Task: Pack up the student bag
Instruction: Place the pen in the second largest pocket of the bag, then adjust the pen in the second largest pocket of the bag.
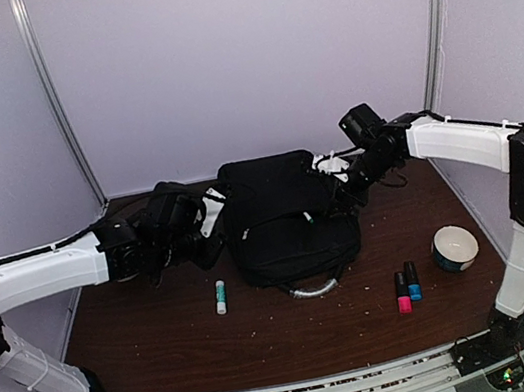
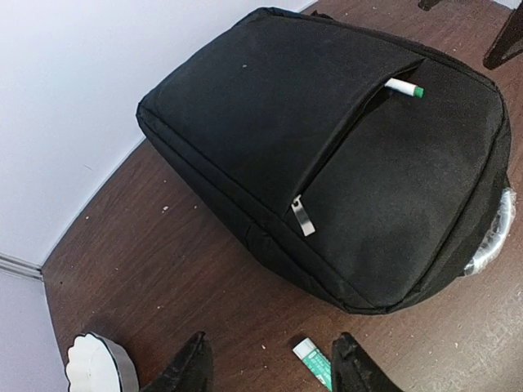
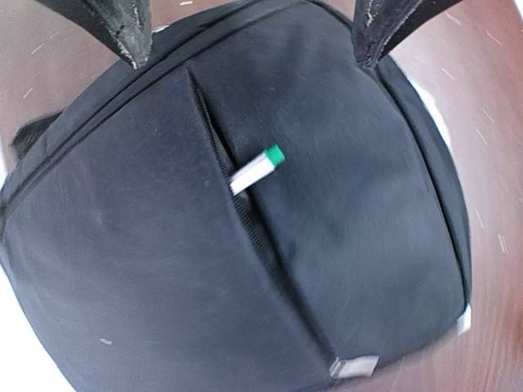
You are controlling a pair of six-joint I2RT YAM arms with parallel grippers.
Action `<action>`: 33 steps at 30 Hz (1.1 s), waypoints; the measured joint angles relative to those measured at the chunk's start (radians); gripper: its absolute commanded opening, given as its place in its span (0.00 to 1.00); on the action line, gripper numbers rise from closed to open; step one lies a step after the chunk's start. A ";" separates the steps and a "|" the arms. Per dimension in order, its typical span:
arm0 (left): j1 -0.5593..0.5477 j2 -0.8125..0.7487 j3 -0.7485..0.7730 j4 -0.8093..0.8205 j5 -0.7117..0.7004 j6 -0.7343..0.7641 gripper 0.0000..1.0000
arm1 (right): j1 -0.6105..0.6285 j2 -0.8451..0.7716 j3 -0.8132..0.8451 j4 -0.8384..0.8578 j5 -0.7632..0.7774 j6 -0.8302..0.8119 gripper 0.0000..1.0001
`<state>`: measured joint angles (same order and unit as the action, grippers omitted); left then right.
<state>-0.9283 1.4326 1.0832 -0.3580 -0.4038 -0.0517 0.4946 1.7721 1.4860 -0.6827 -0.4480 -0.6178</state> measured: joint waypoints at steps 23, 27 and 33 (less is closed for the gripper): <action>0.000 0.001 -0.023 0.012 -0.001 0.001 0.51 | 0.045 0.254 0.191 0.042 0.113 -0.396 0.74; 0.000 0.011 -0.019 0.009 -0.001 0.009 0.51 | 0.045 0.291 0.220 0.052 0.107 -0.373 0.74; 0.000 0.024 -0.011 0.004 -0.001 0.017 0.51 | 0.045 0.316 0.249 0.057 0.105 -0.345 0.74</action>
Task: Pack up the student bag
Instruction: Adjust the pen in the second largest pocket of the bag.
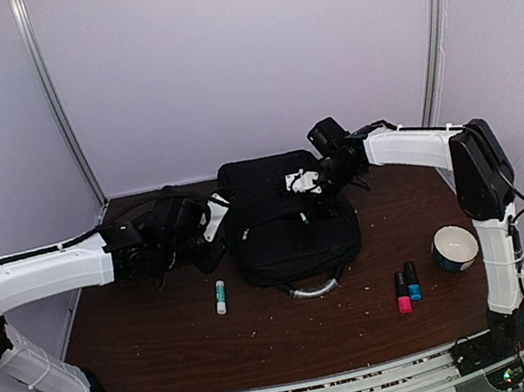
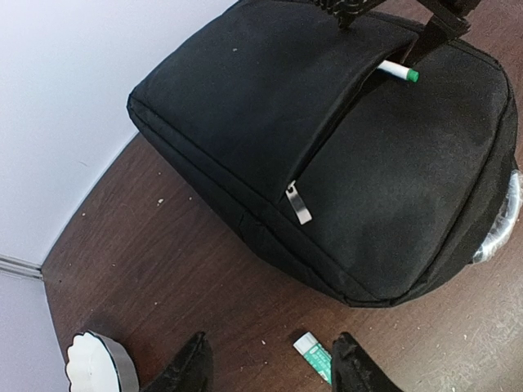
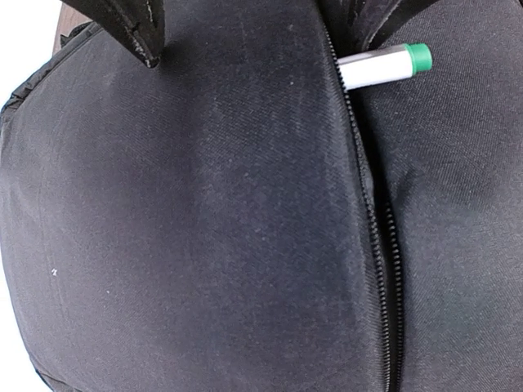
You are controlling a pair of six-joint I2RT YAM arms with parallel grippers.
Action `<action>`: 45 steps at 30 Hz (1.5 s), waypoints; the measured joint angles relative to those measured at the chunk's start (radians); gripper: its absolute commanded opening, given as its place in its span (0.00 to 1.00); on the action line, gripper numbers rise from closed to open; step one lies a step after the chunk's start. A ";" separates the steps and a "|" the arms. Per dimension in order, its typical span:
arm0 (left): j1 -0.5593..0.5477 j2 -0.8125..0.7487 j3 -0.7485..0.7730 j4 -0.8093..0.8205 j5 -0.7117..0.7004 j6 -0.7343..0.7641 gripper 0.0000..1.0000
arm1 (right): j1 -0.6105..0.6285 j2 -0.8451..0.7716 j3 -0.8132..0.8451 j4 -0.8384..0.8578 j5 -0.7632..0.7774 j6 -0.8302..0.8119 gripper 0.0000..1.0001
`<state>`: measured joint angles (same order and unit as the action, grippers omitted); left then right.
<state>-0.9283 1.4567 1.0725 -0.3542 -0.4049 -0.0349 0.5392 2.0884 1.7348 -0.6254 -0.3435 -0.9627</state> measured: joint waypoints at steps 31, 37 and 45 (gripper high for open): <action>0.000 0.002 0.001 -0.013 -0.002 0.011 0.51 | 0.034 0.012 0.061 -0.032 -0.023 0.002 0.75; 0.000 0.002 0.001 -0.013 -0.003 0.011 0.51 | 0.040 0.007 0.011 0.091 0.063 0.018 0.73; 0.000 0.002 0.001 -0.013 -0.003 0.011 0.51 | 0.107 -0.082 -0.279 0.468 0.299 0.006 0.71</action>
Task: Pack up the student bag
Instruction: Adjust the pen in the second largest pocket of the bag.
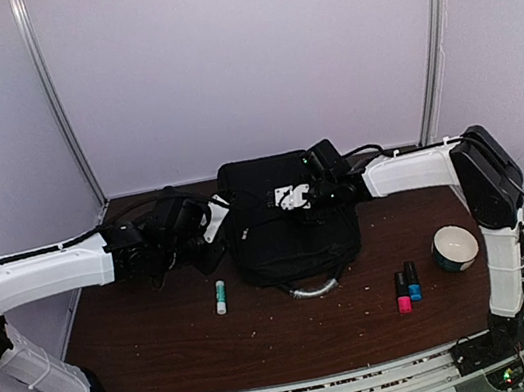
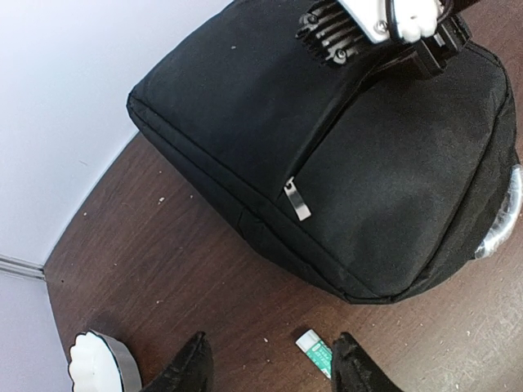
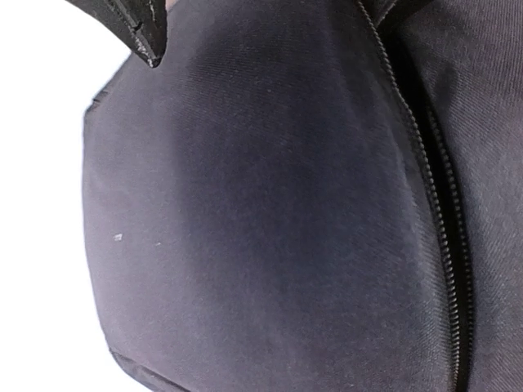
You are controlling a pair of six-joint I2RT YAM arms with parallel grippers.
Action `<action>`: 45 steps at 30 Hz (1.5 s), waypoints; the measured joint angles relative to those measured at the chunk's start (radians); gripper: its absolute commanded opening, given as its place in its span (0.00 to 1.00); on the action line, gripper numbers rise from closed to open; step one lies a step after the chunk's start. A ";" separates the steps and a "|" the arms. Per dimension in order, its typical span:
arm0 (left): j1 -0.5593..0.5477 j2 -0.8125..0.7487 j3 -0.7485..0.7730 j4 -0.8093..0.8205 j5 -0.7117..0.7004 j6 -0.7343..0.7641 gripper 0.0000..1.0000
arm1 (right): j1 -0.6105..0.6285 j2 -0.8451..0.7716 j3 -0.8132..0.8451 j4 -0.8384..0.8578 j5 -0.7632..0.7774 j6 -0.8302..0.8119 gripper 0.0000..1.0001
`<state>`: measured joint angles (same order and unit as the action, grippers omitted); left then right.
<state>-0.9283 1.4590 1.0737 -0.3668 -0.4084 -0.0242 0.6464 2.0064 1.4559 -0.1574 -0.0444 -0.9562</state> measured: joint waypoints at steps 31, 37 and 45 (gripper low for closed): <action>0.002 -0.002 -0.018 -0.007 -0.036 -0.076 0.60 | 0.003 0.000 0.121 -0.028 0.126 0.359 0.78; 0.040 0.072 0.012 -0.092 -0.018 -0.204 0.61 | 0.003 -0.090 0.039 -0.101 0.032 0.390 0.90; 0.056 0.198 0.066 -0.243 0.074 -0.427 0.60 | 0.003 -0.312 -0.093 -0.204 -0.080 0.412 0.90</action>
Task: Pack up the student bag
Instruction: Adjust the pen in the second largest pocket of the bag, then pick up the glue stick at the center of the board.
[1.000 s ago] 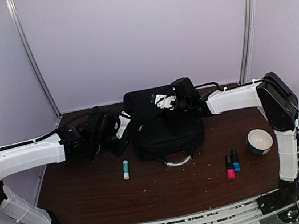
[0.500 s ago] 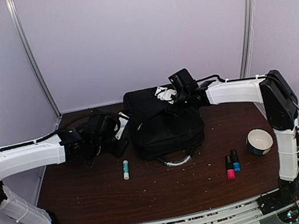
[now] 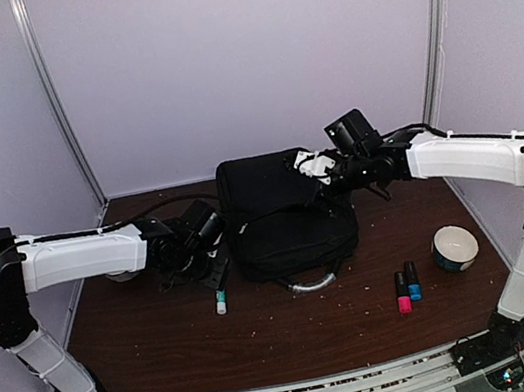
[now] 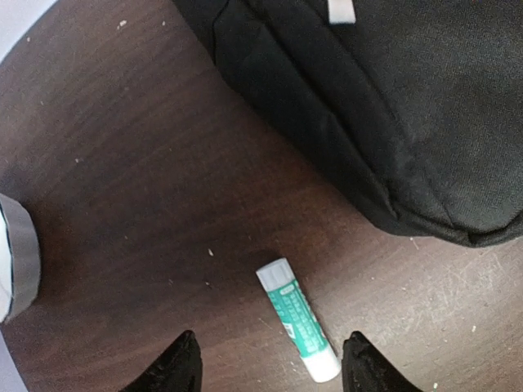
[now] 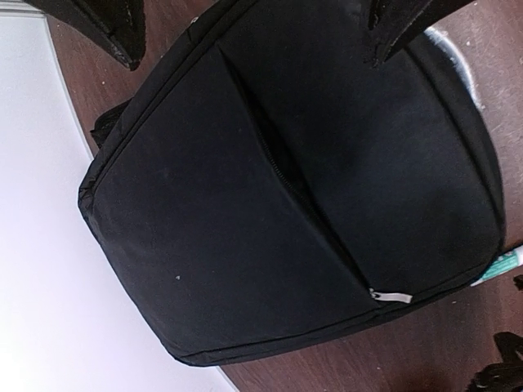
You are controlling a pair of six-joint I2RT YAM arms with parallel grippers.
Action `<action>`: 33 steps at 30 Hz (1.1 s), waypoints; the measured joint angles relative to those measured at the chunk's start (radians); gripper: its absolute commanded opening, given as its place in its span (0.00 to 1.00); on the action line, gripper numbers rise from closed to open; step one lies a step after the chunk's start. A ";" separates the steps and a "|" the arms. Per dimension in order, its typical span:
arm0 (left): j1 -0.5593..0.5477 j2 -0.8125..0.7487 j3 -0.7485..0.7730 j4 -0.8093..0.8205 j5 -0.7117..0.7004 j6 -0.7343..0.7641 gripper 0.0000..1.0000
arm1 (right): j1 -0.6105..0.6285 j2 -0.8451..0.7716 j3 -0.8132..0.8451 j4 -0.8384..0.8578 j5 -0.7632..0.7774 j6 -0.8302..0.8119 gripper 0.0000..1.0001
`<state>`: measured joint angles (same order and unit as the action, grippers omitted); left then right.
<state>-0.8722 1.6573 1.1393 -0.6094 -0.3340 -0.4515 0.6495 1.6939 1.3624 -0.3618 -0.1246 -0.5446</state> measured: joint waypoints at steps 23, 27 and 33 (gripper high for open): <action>0.108 0.134 0.001 -0.029 0.206 -0.238 0.47 | -0.006 -0.121 -0.095 -0.138 -0.194 0.106 0.84; 0.109 0.160 0.007 -0.017 0.242 -0.239 0.38 | -0.006 -0.121 -0.095 -0.142 -0.201 0.107 0.84; 0.133 0.199 0.019 0.004 0.283 -0.251 0.31 | -0.006 -0.121 -0.095 -0.143 -0.215 0.115 0.83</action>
<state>-0.7395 1.8565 1.1587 -0.6052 -0.0505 -0.7021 0.6434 1.5726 1.2678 -0.5053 -0.3397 -0.4297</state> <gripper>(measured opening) 0.327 0.835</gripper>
